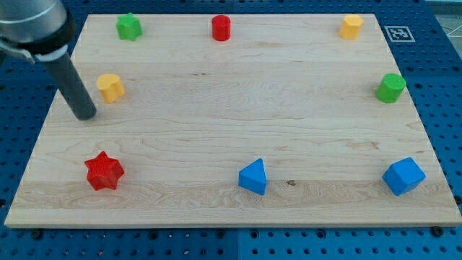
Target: Push the yellow heart towards the center
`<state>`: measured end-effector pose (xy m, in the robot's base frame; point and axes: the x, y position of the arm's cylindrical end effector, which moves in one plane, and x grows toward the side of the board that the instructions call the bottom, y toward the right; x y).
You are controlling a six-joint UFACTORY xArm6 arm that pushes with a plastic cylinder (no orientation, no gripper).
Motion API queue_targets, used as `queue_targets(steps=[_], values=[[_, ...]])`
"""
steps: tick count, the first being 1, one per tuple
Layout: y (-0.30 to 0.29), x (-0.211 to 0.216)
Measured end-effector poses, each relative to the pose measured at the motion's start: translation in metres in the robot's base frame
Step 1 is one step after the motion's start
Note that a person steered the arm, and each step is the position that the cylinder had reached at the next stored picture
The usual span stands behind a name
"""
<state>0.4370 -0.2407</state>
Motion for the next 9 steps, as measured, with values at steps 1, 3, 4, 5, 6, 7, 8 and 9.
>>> queue_targets(steps=[1, 3, 4, 5, 6, 7, 8, 9], values=[[0.004, -0.026], [0.085, -0.027], [0.072, -0.022], [0.012, -0.017], [0.002, -0.035], [0.035, -0.045], [0.066, -0.045], [0.092, -0.045]])
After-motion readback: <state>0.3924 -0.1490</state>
